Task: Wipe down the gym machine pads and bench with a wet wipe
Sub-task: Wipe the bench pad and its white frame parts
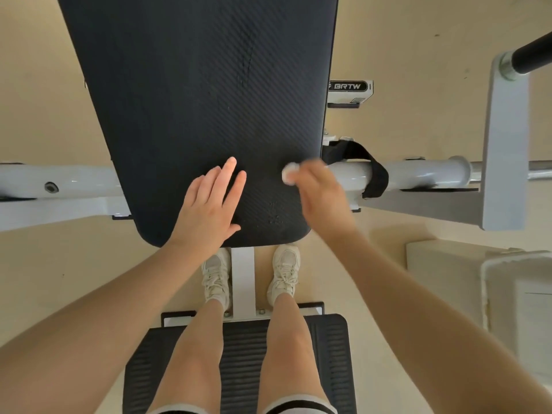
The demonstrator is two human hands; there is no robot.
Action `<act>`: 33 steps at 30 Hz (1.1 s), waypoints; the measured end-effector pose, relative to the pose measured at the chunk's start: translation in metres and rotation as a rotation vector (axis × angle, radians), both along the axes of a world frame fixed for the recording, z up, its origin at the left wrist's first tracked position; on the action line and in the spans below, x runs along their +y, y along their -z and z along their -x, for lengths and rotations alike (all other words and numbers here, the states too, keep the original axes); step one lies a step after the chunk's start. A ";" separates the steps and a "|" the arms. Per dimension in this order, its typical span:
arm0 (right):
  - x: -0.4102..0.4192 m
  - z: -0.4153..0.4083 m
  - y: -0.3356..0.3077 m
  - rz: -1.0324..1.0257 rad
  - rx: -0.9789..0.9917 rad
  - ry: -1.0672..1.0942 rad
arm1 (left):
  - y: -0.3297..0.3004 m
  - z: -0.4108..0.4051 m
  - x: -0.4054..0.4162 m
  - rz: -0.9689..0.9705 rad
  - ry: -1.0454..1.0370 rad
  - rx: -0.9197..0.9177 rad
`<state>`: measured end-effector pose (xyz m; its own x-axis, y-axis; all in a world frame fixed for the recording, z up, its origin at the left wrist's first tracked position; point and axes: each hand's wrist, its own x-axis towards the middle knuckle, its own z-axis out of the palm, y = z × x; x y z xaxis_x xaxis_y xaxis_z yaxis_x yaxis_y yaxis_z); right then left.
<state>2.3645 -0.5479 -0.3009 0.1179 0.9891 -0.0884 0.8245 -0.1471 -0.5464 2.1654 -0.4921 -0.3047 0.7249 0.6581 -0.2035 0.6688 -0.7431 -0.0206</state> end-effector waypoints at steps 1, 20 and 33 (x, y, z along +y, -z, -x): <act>0.022 -0.004 -0.008 -0.095 -0.029 0.021 | 0.000 0.001 -0.001 0.006 -0.003 0.008; -0.003 0.031 0.007 -0.138 -0.010 -0.047 | 0.013 0.013 -0.011 0.029 -0.034 -0.037; -0.038 0.071 0.022 0.403 -0.035 -0.274 | 0.020 0.053 -0.025 0.040 -0.243 -0.131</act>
<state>2.2933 -0.5863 -0.3229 -0.1320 0.8720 -0.4714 0.8792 -0.1165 -0.4619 2.1121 -0.5171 -0.3246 0.5690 0.8089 -0.1477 0.8223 -0.5594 0.1040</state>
